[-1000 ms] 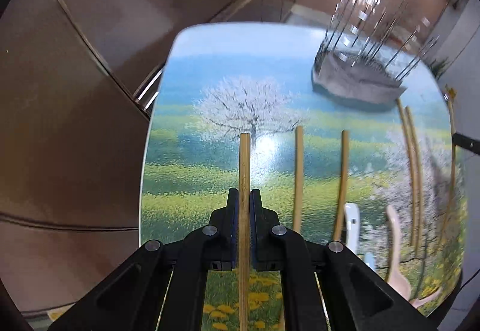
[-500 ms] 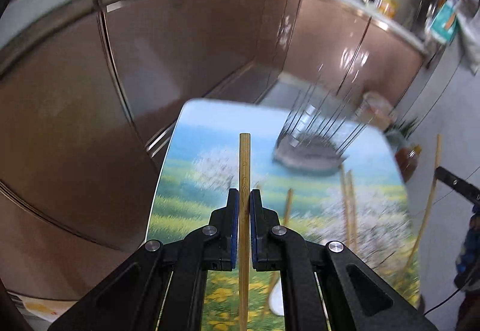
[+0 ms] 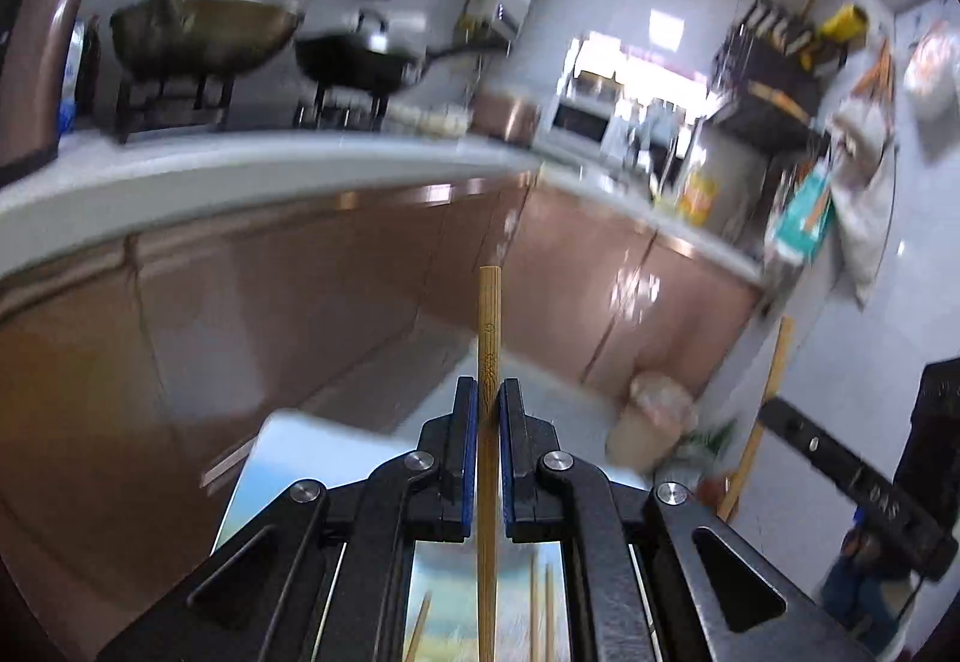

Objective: Organize utensils
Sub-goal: 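Lift both held chopsticks upright and carry them over the wire holder, then lower the chopsticks into the wire holder and open both tools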

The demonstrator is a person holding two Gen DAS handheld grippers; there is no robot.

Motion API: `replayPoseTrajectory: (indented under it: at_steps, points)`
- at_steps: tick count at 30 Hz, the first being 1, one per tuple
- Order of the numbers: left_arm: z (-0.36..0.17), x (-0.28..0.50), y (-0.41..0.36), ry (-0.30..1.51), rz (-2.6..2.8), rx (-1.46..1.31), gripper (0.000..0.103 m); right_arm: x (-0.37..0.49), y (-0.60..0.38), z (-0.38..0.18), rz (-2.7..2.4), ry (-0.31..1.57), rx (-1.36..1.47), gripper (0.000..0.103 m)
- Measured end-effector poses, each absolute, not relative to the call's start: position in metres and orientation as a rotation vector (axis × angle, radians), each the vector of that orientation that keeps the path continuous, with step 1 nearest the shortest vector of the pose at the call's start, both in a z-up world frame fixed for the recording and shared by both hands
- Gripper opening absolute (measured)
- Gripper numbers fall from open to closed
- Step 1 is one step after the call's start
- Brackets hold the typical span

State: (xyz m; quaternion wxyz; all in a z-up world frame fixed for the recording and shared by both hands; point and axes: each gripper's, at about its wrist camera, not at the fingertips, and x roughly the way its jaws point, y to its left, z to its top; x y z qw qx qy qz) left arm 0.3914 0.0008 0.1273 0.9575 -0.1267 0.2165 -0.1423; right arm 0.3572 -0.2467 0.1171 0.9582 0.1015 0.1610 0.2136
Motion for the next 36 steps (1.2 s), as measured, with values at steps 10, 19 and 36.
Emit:
replayPoseTrajectory:
  at_steps: [10,19,36]
  points:
    - [0.12,0.465,-0.038,0.227,-0.221,-0.289,0.006,0.435,-0.237,0.108,0.424,0.157,0.14,0.006]
    - [0.049,0.502,-0.062,0.135,-0.064,-0.285,0.006,0.477,-0.225,0.037,0.354,0.093,0.058,0.006]
    - [-0.024,0.505,-0.069,0.225,0.061,-0.215,0.008,0.469,-0.222,-0.044,0.301,0.194,-0.058,0.007]
